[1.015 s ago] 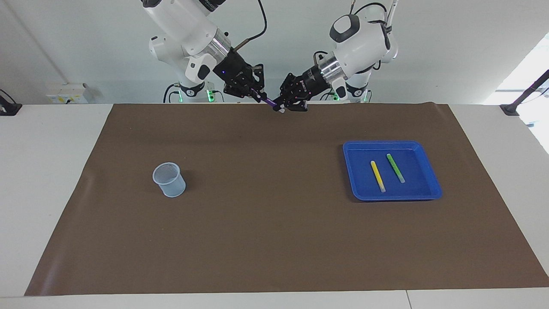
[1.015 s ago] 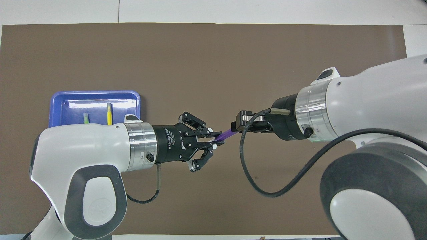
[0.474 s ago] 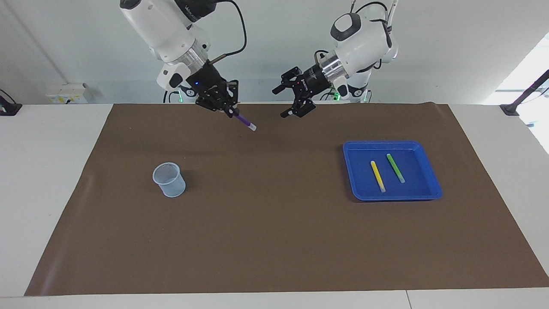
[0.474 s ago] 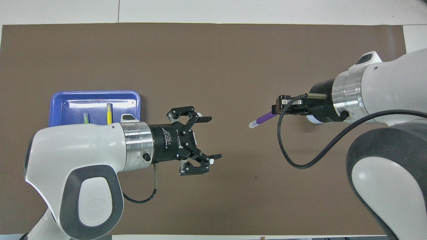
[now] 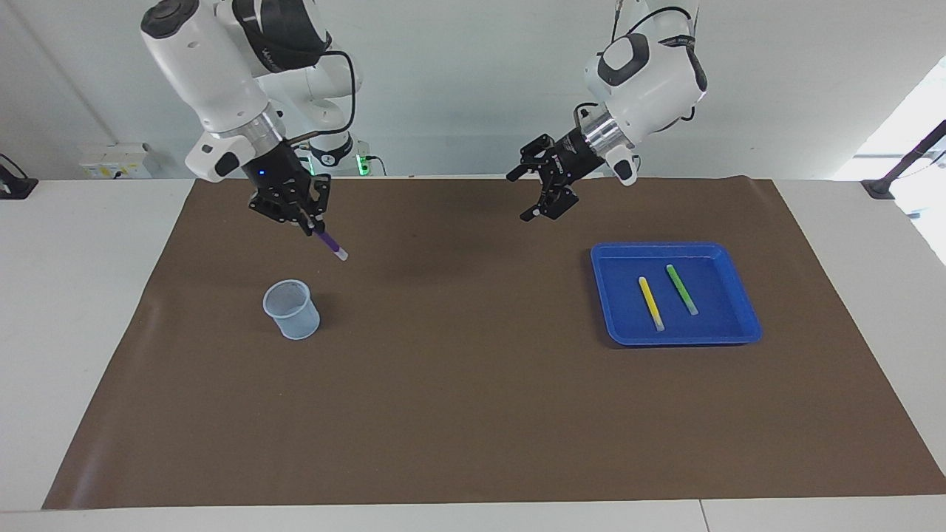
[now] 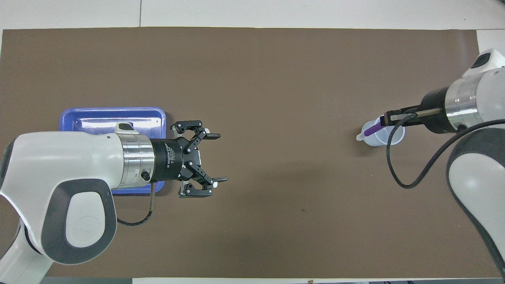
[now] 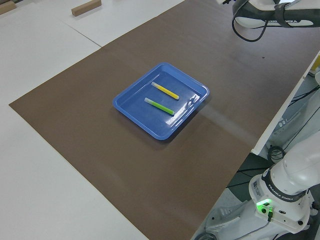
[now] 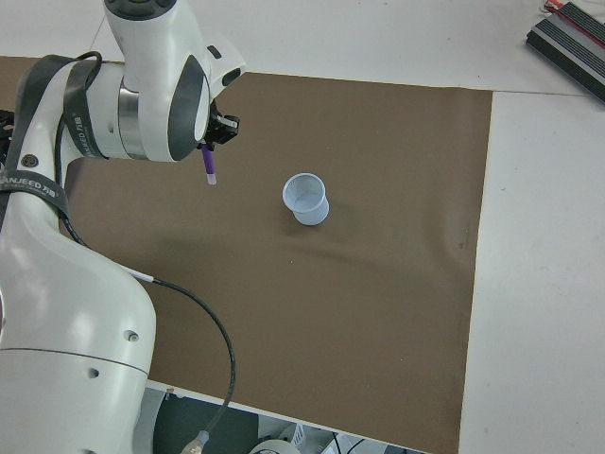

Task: Transfer and insert pens with both arms
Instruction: 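Move the purple pen into the cup while the left gripper returns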

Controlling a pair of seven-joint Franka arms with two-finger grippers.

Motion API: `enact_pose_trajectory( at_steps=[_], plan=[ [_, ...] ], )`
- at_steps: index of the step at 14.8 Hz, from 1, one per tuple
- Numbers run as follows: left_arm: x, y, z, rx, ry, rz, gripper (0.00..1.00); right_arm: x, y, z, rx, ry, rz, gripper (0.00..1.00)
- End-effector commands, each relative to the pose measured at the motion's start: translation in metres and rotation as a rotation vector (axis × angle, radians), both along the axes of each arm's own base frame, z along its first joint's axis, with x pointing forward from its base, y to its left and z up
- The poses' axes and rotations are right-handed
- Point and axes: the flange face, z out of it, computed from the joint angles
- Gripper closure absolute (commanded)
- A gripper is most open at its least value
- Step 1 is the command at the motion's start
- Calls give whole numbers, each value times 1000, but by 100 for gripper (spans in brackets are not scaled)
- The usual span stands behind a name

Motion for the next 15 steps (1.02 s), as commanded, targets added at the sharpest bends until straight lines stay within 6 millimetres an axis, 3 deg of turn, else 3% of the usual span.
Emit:
enact_pose_trajectory(
  at_steps=[1,4,7,13,15],
  plan=[
    [-2,32,-3,80,-53,-126,0,-17,-33,-19,-46,-90,89,100],
    [0,54,-8,193,-116,-264,0,-23,-46,-39,-72,-145,146,100],
    [8,92,-14,207,-206,-431,0,-29,-67,-60,-88,-144,168,100],
    [19,193,-24,231,-372,-727,0,-26,-81,-87,-105,-157,184,100],
    [23,211,-33,306,-393,-855,0,-22,-82,-93,-107,-159,181,100]
  ],
)
